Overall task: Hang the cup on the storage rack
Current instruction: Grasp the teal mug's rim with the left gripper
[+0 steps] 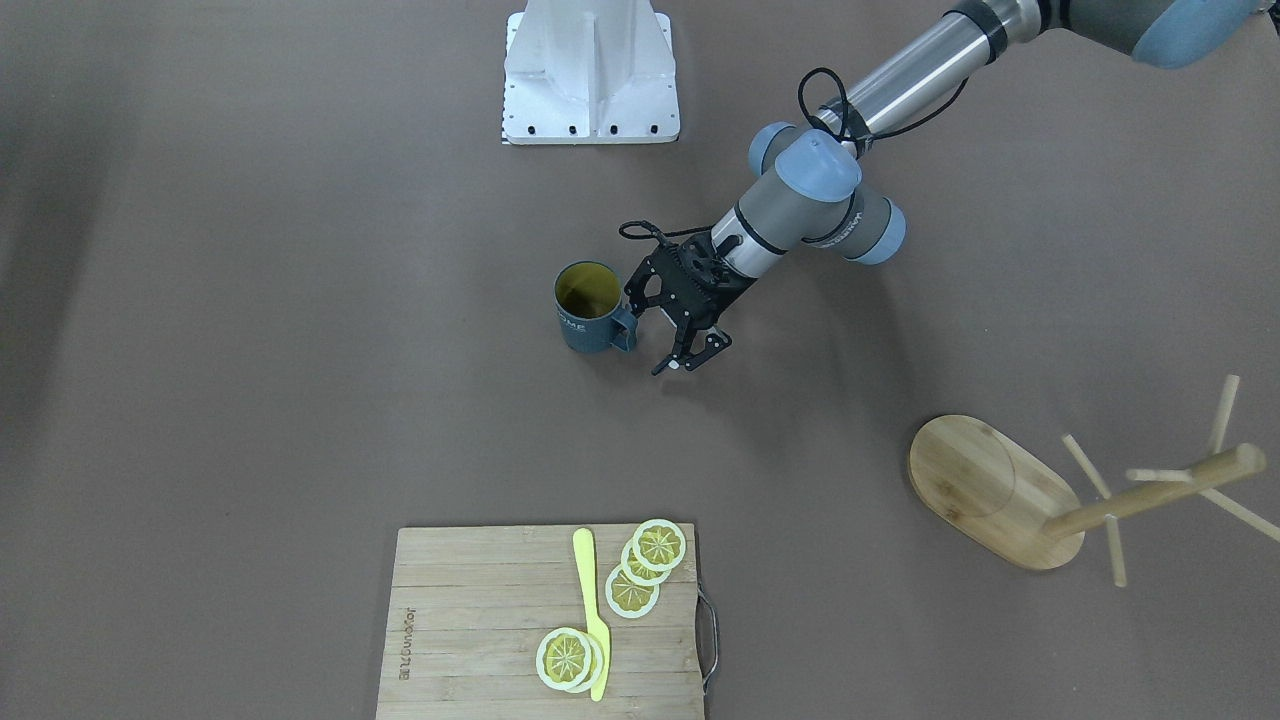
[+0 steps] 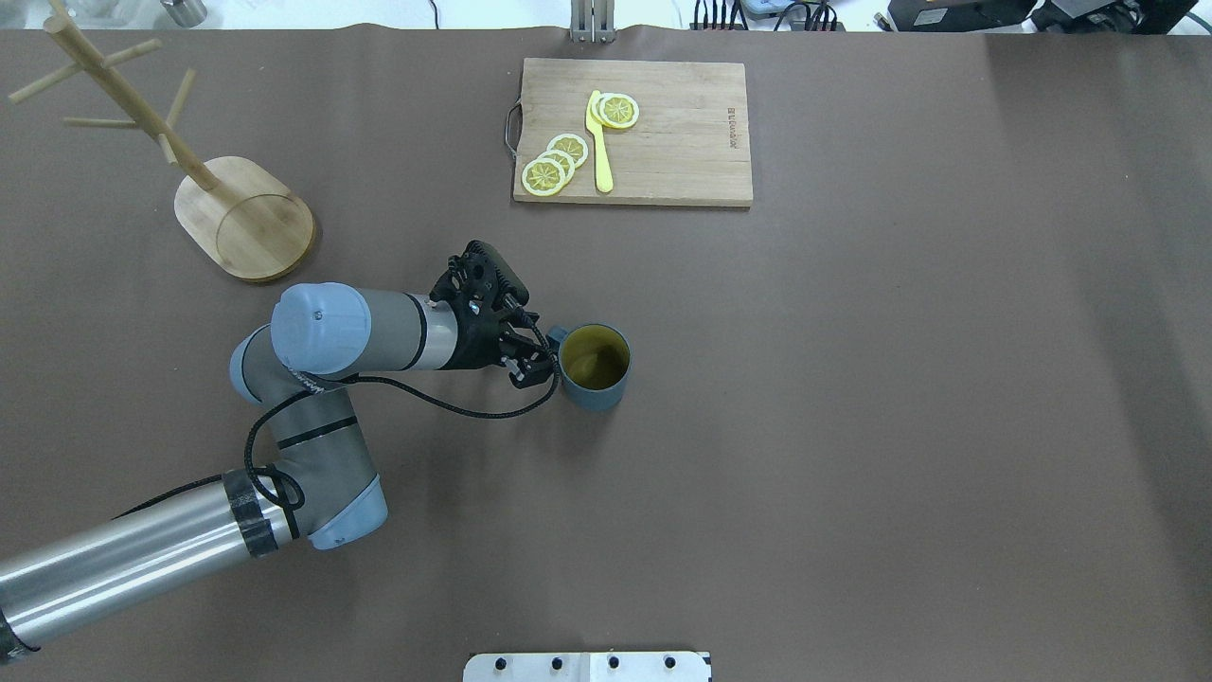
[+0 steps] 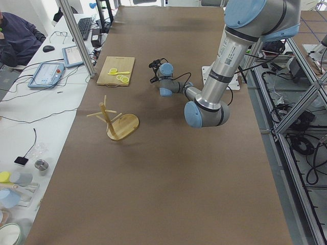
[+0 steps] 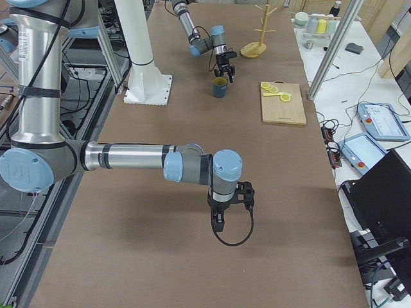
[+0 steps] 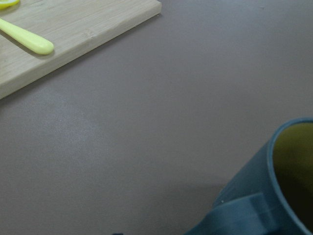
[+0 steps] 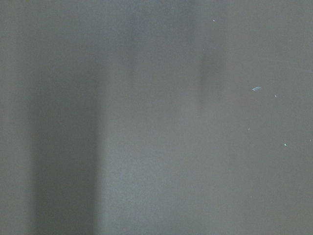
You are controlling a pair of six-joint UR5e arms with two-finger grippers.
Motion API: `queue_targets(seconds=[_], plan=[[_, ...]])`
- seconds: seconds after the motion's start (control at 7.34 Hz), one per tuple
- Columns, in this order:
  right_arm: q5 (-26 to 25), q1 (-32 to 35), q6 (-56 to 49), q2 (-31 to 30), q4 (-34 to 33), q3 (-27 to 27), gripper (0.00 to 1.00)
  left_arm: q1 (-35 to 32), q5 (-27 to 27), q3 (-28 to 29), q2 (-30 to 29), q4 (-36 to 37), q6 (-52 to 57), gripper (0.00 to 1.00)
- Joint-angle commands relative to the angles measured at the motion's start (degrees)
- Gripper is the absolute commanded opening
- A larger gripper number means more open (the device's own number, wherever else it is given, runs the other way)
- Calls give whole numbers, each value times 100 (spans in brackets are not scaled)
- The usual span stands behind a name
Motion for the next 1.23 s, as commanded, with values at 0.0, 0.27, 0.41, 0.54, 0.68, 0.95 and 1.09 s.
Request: queue_targets(seconds=[0.0, 0.27, 0.41, 0.54, 0.68, 0.95, 1.09], plan=[[0, 0, 0, -2, 0, 0, 100, 18, 0, 0, 9, -74, -3, 38], [0, 0, 0, -2, 0, 0, 100, 27, 0, 8, 43, -196, -12, 20], [0, 0, 0, -2, 0, 0, 100, 53, 0, 17, 105, -459, -20, 16], [-9, 0, 0, -2, 0, 0, 100, 62, 0, 17, 105, -592, -160, 7], [0, 0, 0, -2, 0, 0, 100, 62, -9, 0, 105, -610, -309, 0], [0, 0, 0, -2, 0, 0, 100, 18, 0, -9, 140, -847, -737, 0], [-9, 0, 0, -2, 0, 0, 100, -60, 9, -26, 140, -857, -837, 0]])
